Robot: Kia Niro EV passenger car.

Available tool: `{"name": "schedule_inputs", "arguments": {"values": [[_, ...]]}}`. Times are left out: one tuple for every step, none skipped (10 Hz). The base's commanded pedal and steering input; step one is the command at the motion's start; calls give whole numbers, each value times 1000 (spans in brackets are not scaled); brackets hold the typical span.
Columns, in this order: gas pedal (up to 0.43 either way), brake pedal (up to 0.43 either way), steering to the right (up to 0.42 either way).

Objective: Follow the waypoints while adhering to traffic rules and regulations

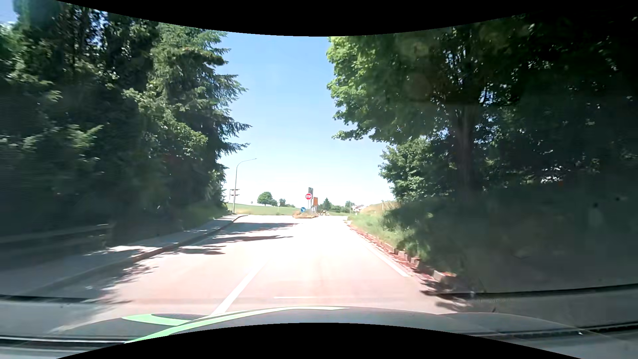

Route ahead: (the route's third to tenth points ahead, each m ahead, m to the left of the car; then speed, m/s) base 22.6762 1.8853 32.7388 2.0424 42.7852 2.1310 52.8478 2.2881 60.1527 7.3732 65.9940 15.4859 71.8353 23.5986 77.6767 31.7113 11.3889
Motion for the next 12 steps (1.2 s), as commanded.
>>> {"name": "schedule_inputs", "arguments": {"values": [[28,0,5],[28,0,6],[28,0,5],[28,0,6],[28,0,6],[28,0,6],[0,0,6],[0,0,6],[0,0,6],[0,0,9],[0,0,11],[0,0,13]]}}
